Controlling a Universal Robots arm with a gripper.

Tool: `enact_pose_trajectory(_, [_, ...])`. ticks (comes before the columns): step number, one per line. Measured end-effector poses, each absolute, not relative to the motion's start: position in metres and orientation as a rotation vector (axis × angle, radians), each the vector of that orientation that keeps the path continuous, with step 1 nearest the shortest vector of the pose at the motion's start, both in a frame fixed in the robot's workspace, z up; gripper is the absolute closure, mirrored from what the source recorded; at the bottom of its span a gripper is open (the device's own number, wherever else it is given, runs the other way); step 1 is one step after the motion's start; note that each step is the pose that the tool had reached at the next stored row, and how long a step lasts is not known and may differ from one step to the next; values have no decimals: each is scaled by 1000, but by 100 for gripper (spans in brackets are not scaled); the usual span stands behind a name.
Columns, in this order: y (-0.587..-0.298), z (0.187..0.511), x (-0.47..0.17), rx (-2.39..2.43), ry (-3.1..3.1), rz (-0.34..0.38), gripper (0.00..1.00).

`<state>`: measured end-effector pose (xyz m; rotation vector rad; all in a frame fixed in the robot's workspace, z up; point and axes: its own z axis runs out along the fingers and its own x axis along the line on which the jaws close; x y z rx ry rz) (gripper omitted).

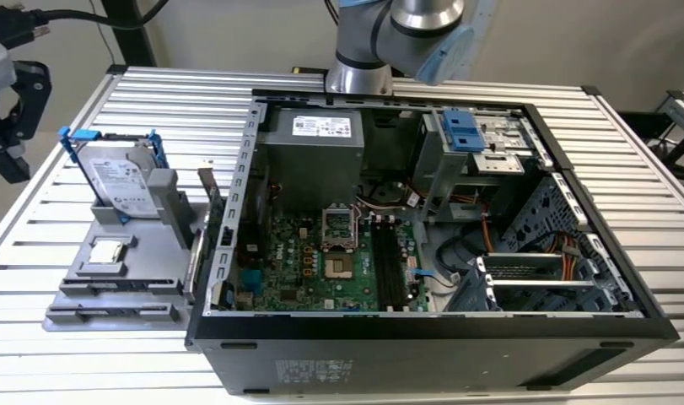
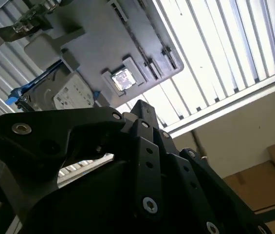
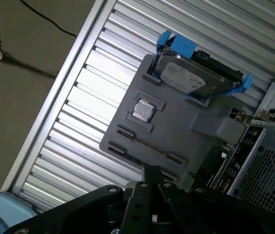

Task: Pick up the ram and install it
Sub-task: 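Pick up the ram and move it above insertion slot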

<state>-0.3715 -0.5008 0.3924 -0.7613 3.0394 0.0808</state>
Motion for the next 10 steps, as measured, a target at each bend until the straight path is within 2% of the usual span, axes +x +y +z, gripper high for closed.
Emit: enact_pose_trajectory(10, [-501,392,-372,-945,2988,77,100])
